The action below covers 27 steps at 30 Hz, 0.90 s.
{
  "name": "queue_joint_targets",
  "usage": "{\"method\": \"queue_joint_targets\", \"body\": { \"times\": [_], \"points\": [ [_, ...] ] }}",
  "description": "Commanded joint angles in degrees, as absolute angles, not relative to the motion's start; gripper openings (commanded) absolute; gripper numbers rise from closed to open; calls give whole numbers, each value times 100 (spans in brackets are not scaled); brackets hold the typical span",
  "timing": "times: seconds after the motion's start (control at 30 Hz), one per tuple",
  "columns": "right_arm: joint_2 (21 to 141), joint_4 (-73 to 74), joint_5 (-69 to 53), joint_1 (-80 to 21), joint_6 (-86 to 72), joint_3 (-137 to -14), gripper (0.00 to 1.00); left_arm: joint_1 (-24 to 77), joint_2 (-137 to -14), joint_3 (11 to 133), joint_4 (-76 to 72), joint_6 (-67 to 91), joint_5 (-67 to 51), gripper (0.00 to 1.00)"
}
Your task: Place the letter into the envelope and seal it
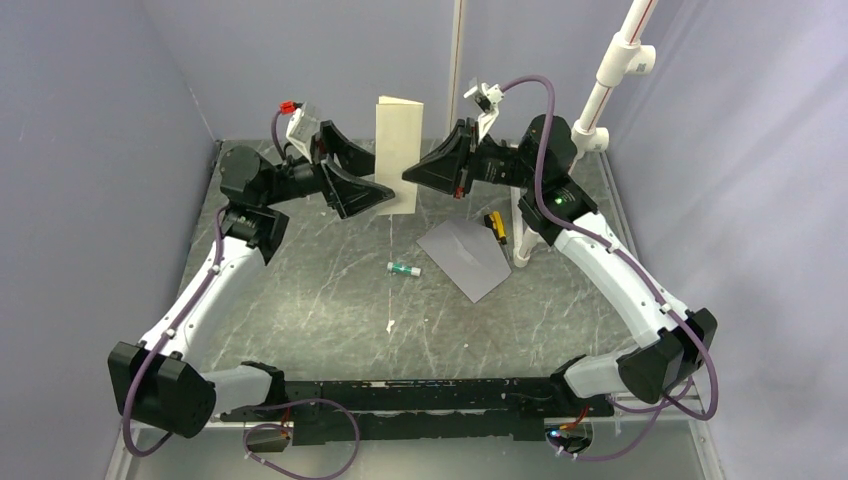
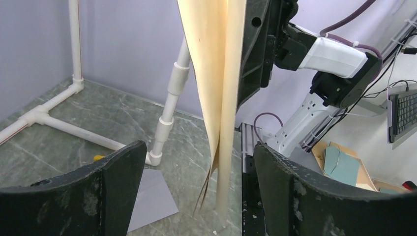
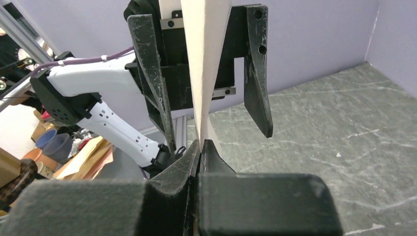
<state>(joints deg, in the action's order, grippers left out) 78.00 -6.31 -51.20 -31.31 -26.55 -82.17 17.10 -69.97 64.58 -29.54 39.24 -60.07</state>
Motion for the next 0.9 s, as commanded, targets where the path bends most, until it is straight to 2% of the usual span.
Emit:
{"method": "queue_joint_targets", "body": {
  "times": [0.0, 0.33, 0.43, 0.57, 0.63, 0.67, 0.77, 0.87],
  "points": [
    [7688, -1590, -5217, -3152, -3074, -8200, 0, 1770, -6678, 6512, -3160, 3816, -6012, 86],
    [7843, -2201, -5590, -3187, -3472, -8245, 0, 1937, -6805, 6497, -3473, 3945, -6259, 86],
    [7840, -2260, -5528, -3190, -3513, -8272, 0, 1959, -6810, 6573, -3248, 3740, -6249, 67],
    [7874, -2057, -5383, -3189, -3480, -8413, 0, 1960, -6786, 6556, -3330, 3651, -6347, 36],
    [7911, -1985, -5326, -3189, -3484, -8498, 0, 1967, -6771, 6535, -3398, 3614, -6370, 7],
    [7930, -1974, -5293, -3186, -3495, -8539, 2, 1966, -6756, 6529, -3374, 3563, -6361, 3],
    [7969, -1990, -5127, -3186, -3531, -8671, 17, 1965, -6686, 6547, -3058, 3299, -6416, 3],
    [8039, -2036, -5017, -3151, -3625, -8901, 23, 1960, -6614, 6564, -2686, 2967, -6589, 3]
  ]
}}
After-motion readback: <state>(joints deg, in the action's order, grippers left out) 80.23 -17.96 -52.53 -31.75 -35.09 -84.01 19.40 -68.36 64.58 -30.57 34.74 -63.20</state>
